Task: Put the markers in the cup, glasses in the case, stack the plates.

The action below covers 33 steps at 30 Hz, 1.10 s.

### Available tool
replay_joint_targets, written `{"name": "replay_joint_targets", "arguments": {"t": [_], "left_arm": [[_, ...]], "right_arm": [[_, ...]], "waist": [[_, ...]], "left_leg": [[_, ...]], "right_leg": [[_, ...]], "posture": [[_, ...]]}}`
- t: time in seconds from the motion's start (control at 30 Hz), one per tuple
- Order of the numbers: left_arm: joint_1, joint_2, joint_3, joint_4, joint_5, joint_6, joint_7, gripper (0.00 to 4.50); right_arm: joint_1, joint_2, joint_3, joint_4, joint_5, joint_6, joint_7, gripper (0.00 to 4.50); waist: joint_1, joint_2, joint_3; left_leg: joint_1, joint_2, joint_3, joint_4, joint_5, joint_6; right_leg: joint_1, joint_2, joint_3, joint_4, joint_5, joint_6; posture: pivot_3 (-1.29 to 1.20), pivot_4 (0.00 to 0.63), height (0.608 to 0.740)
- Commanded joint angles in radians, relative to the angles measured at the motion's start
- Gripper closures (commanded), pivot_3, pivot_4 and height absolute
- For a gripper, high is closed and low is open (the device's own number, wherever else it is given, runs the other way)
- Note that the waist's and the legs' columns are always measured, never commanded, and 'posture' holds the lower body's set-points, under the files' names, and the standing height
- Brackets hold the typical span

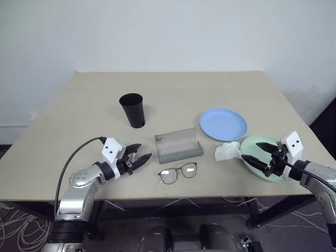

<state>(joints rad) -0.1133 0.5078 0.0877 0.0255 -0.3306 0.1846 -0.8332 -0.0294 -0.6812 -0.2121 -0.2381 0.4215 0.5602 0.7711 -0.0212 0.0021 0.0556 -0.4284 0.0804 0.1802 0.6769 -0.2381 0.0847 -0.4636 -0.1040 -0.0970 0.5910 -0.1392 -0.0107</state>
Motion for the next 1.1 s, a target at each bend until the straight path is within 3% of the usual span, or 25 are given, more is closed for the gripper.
{"name": "replay_joint_targets", "arguments": {"t": [0.03,0.23,0.47,0.7,1.1], "left_arm": [[-0.033,-0.007,0.000,-0.040,-0.008,-0.007,0.011,1.53],[-0.041,0.000,-0.017,-0.073,-0.019,0.020,-0.009,1.53],[-0.053,-0.023,-0.041,-0.071,0.009,0.010,0.018,1.53],[-0.043,-0.032,-0.048,-0.068,0.008,0.000,0.023,1.53],[-0.064,-0.060,-0.079,-0.040,0.018,-0.023,0.028,1.53]], "right_arm": [[-0.021,-0.005,-0.011,-0.036,0.012,0.008,-0.015,0.30],[-0.040,0.003,0.014,-0.057,0.005,0.027,-0.051,0.30],[-0.122,0.030,0.071,-0.128,0.008,0.342,-0.230,0.30],[-0.138,0.029,0.123,-0.165,-0.003,0.532,-0.310,0.30],[-0.136,-0.020,0.183,-0.191,-0.098,0.554,-0.362,0.30]], "waist": [[0.000,0.000,0.000],[-0.001,0.000,0.000],[-0.002,0.001,0.000],[-0.001,0.000,0.000],[-0.001,0.000,0.000]], "left_leg": [[0.000,0.000,0.000,0.000,0.000,0.000],[0.000,0.001,0.001,-0.003,0.000,0.000],[0.001,0.001,0.001,-0.003,0.000,0.000],[0.000,0.000,0.001,-0.003,0.000,0.000],[0.000,0.000,0.001,-0.003,0.000,0.000]], "right_leg": [[0.000,0.000,0.000,0.000,0.000,0.000],[-0.001,0.001,0.000,0.000,0.001,-0.002],[-0.003,0.001,0.000,0.000,0.002,-0.003],[-0.003,0.000,0.000,0.000,0.002,-0.003],[-0.003,0.000,0.000,0.000,0.002,-0.003]], "posture": [[0.00,0.000,0.729],[0.00,0.000,0.729],[0.00,0.000,0.729],[0.00,0.000,0.729],[0.00,0.000,0.729]]}}
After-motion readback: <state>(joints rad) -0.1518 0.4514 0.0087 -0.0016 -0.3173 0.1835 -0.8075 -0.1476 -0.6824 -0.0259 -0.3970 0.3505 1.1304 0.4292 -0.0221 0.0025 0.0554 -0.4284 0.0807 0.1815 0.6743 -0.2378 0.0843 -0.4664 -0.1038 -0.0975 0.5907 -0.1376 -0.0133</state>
